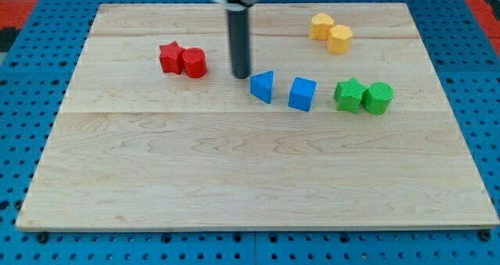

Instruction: Nudge the blue triangle up a bit

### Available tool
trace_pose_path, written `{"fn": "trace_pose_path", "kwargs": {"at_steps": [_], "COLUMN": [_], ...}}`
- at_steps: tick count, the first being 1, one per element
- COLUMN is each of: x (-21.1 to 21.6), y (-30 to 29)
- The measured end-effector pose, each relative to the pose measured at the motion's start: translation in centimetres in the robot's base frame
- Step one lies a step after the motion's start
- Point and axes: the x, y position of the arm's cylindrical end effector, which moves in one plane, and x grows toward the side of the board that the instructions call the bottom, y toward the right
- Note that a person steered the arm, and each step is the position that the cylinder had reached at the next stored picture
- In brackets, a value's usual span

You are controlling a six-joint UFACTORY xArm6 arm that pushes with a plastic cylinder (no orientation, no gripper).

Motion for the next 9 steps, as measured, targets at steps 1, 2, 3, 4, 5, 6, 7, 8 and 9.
{"fn": "trace_pose_path", "kwargs": {"at_steps": [1, 2, 3, 4, 5, 6, 7, 8, 9], "x": [0.6, 1.5, 1.7, 1.6, 4.2, 9.1, 10.5, 9.6, 7.5], "y": [3.6, 1.0, 0.1, -1.3, -7.8, -8.9, -1.6, 2.1, 2.2]}}
